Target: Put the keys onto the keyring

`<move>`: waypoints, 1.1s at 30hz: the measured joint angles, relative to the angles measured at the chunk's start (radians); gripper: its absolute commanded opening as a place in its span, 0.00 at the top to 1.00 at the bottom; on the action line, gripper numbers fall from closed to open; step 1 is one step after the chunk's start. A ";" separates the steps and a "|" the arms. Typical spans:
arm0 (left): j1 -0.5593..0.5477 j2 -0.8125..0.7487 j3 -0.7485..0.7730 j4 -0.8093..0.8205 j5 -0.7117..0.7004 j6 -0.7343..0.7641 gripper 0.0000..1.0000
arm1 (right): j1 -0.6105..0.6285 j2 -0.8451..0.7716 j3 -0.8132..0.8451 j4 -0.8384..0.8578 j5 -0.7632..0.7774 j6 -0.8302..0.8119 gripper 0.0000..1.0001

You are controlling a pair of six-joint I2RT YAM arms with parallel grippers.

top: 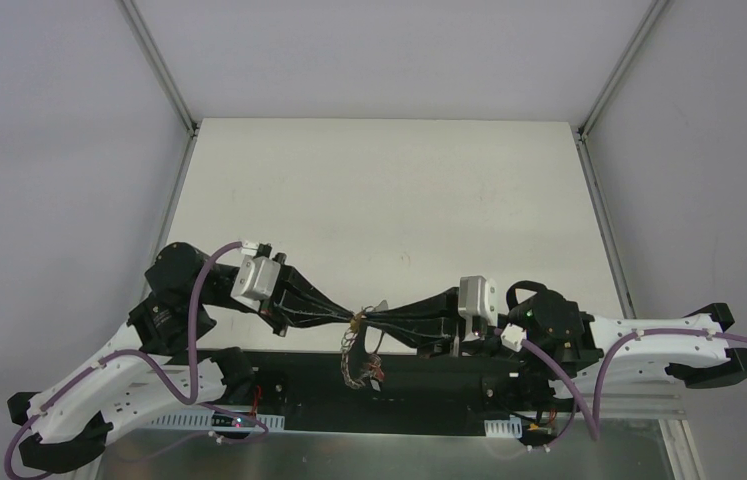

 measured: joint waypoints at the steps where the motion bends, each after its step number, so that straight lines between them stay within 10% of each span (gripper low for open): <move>1: 0.000 -0.003 -0.004 0.000 0.000 0.000 0.93 | 0.000 0.000 0.000 0.001 0.000 0.000 1.00; 11: 0.000 -0.057 -0.011 0.000 -0.013 0.006 0.65 | 0.000 0.001 0.003 -0.047 0.005 0.008 1.00; 33: 0.000 -0.019 -0.011 0.001 -0.010 0.006 0.72 | 0.000 0.014 0.047 -0.140 0.000 0.031 1.00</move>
